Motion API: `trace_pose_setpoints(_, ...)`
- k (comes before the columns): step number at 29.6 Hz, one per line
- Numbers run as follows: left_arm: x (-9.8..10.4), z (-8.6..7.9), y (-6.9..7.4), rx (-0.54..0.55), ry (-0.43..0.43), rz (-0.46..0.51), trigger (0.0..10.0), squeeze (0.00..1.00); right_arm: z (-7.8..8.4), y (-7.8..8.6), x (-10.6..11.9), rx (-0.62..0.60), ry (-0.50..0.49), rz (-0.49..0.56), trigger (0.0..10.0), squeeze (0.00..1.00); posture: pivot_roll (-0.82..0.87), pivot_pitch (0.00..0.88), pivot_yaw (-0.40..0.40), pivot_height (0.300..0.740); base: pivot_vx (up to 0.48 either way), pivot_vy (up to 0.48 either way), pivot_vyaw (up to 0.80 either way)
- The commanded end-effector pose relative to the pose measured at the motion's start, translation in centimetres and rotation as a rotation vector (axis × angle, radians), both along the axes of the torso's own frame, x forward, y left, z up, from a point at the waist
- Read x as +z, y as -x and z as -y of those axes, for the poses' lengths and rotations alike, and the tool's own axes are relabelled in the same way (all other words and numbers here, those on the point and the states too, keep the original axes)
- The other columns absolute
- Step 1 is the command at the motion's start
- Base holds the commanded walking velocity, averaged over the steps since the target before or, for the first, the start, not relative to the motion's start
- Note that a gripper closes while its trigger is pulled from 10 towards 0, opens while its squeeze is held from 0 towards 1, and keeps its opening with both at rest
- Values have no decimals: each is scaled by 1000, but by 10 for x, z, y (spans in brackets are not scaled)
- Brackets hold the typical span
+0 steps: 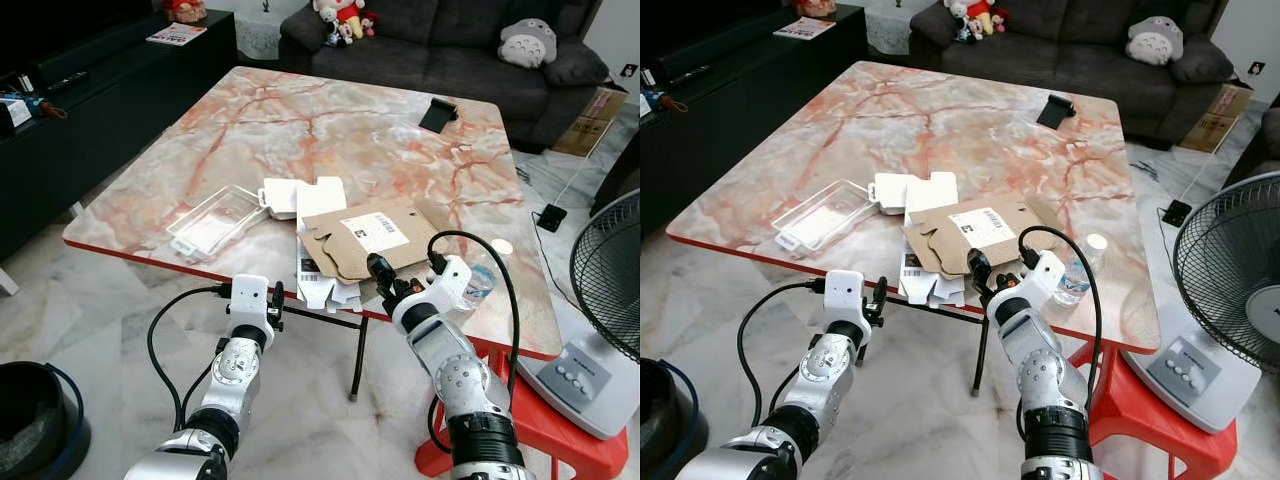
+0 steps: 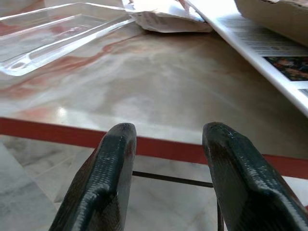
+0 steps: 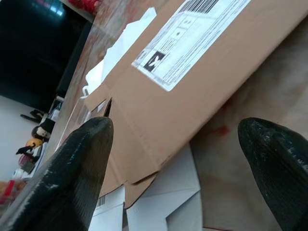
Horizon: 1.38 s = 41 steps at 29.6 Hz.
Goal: Picking trash to rubbish bin
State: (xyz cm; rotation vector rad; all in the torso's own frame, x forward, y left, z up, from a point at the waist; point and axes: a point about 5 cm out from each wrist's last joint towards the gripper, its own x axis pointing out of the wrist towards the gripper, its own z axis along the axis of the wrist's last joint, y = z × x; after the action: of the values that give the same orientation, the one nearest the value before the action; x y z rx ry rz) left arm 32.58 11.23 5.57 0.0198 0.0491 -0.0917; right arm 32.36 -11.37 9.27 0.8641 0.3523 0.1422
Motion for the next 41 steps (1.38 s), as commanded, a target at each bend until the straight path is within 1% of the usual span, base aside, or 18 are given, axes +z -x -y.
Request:
trace_pose_setpoints(1, -5, 1, 2, -8, 1, -30, 10000, 0, -2, -3, 2, -1, -6, -7, 10000, 0, -84, 16, -71, 740, 0, 0, 0)
trace_pose_setpoints(9, -4, 2, 2, -11, 2, -26, 10000, 0, -3, -5, -3, 0, -7, -18, 10000, 0, -77, 26, -70, 740, 0, 0, 0)
trace_pose_setpoints(14, -4, 1, 2, -7, 2, -25, 10000, 0, -3, -8, -7, 2, 21, -24, 10000, 0, -71, 42, -71, 740, 0, 0, 0)
trace_pose_setpoints(20, -5, -1, 3, -2, 0, -23, 10000, 0, -4, -12, -10, -4, 12, -30, 10000, 0, -56, 53, -70, 740, 0, 0, 0)
trace_pose_setpoints(24, -4, -3, 2, 3, 0, -20, 10000, 0, -7, -18, -6, -15, -19, -9, 10000, 0, -51, 56, -68, 740, 0, 0, 0)
trace_pose_setpoints(30, -4, -3, 2, 2, -1, -20, 10000, 0, -12, -25, -2, -16, -33, 5, 10000, 0, -48, 59, -67, 740, 0, 0, 0)
trace_pose_setpoints(41, -4, -2, 2, 3, 1, -21, 10000, 0, -20, -31, -2, -14, -50, 4, 10000, 0, -43, 60, -70, 740, 0, 0, 0)
